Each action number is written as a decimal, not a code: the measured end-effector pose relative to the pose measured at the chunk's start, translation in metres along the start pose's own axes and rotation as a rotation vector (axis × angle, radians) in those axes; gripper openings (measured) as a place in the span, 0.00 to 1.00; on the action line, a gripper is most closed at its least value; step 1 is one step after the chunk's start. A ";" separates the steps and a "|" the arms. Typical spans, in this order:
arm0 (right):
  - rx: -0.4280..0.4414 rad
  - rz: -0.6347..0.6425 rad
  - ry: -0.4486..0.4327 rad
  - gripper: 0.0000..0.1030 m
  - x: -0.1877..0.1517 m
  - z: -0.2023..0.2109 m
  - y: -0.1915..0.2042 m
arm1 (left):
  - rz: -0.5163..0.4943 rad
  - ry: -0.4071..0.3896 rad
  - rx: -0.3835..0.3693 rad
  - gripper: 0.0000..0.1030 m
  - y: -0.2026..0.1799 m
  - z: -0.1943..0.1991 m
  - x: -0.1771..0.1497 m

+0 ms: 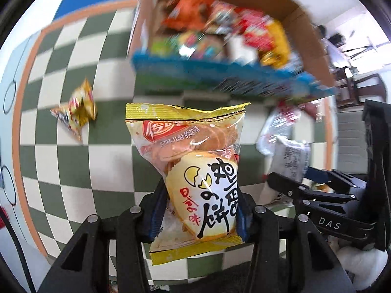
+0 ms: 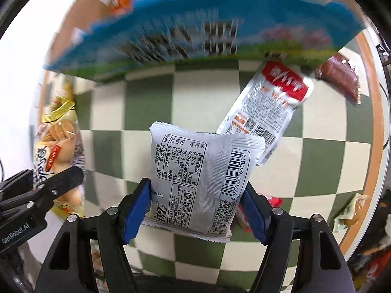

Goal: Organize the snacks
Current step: 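Carry the cracker bag and white packet into the box and open both tools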

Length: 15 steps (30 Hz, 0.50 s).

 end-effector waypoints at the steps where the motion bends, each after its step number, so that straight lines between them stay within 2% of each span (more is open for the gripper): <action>1: 0.026 0.005 -0.019 0.72 -0.004 0.016 -0.002 | -0.013 -0.022 -0.010 0.43 -0.005 0.015 0.002; 3: 0.066 0.012 -0.053 0.72 -0.009 0.044 -0.004 | -0.032 -0.053 -0.026 0.43 -0.004 0.043 0.002; 5: 0.108 0.014 -0.102 0.72 -0.011 0.079 -0.009 | -0.055 -0.082 -0.043 0.43 -0.023 0.060 0.016; 10: 0.156 0.020 -0.232 0.72 0.008 0.163 -0.014 | -0.083 -0.121 -0.058 0.43 -0.054 0.081 0.073; 13: 0.109 0.020 -0.299 0.72 0.035 0.193 -0.024 | -0.079 -0.087 -0.069 0.43 -0.064 0.074 0.116; 15: 0.073 0.005 -0.318 0.72 0.055 0.195 -0.028 | -0.074 -0.063 -0.068 0.43 -0.066 0.066 0.135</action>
Point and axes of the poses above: each gripper's, at about its wrist camera, not at the fingertips, and z roughly against the way its jaws point, y to its left, x to its top, the point moved 3 cm from there along -z, roughly the way its jaws point, and after that the axes turned 12 degrees about y, right-handed, at the moved point
